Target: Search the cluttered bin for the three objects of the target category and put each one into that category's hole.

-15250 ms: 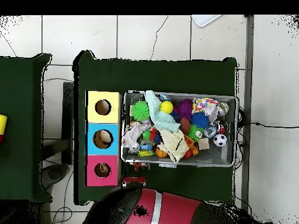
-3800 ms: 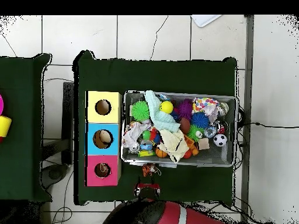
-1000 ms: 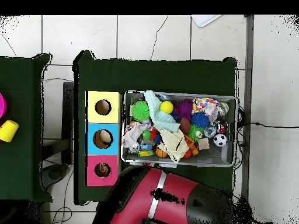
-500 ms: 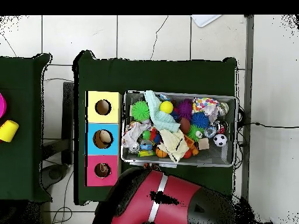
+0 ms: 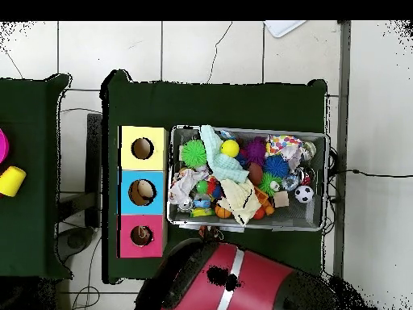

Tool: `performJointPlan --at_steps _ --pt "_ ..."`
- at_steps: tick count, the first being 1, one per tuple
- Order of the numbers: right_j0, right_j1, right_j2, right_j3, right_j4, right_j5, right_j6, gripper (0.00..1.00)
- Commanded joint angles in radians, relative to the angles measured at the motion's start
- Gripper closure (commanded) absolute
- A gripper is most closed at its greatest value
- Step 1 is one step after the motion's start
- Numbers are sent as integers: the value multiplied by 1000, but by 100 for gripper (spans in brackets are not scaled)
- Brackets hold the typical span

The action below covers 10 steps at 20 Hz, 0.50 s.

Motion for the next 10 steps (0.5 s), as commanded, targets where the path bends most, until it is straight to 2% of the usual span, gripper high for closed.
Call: performJointPlan --at_steps 1,5,10 --pt "-127 -148 188 -65 -57 390 199 100" --pt "-211 -244 285 -7 -80 538 195 100" --pt "-350 -286 451 54 -79 693 190 100"
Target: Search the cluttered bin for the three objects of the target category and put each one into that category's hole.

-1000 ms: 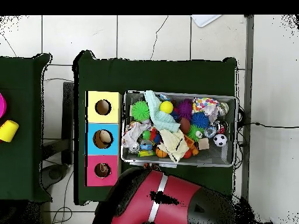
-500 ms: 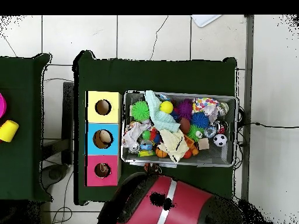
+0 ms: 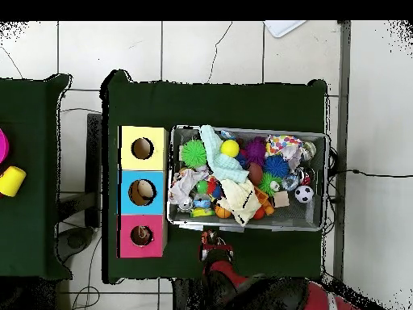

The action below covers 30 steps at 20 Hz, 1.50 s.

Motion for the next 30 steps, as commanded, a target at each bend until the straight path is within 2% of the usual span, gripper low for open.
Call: performJointPlan --at_steps 1,10,14,19,22,24,26,30 --pt "-160 -94 303 21 -2 248 192 100" --pt "-332 -85 471 102 52 410 150 100" --pt "-412 -94 570 123 102 539 113 100" --pt "-500 -89 657 144 132 606 89 100" --pt "-528 -71 682 140 120 641 55 100" --pt "-551 -12 678 119 70 631 22 100" --pt "-585 15 694 115 65 652 10 100" --pt "-651 -12 782 117 113 734 0 100"
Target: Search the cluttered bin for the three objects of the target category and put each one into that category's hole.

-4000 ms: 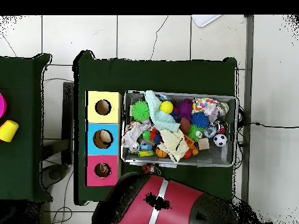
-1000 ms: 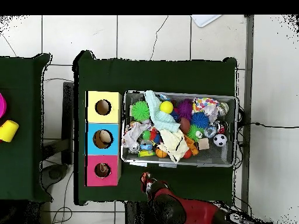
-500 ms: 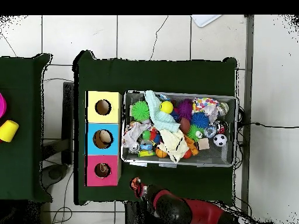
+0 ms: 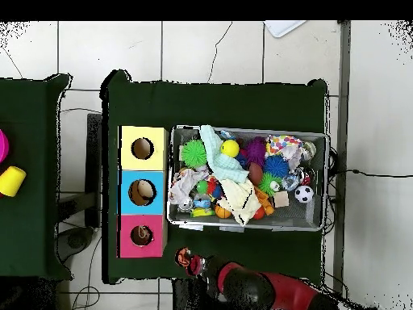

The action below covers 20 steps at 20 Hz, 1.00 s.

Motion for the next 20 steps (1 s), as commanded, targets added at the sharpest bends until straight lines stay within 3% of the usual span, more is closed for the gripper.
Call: performJointPlan --at_steps 1,8,13,20 --pt "-85 35 193 -76 68 170 3 100" --pt "-82 14 245 -95 101 177 48 100" --pt "-68 -24 298 -86 164 193 86 100" --pt "-14 -36 317 -101 221 181 109 100"
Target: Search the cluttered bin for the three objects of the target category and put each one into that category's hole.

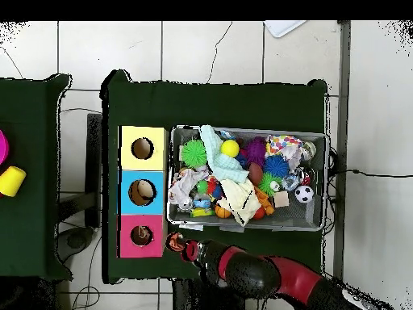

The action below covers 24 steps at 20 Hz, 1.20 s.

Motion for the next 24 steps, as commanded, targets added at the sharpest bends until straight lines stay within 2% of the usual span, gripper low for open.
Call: performJointPlan --at_steps 1,10,16,24 --pt "59 -21 81 -103 95 97 112 100" --pt "101 -64 107 -92 158 72 139 100" --pt "142 -35 67 -107 145 18 127 100" --pt "162 -29 62 -99 141 -25 142 100"
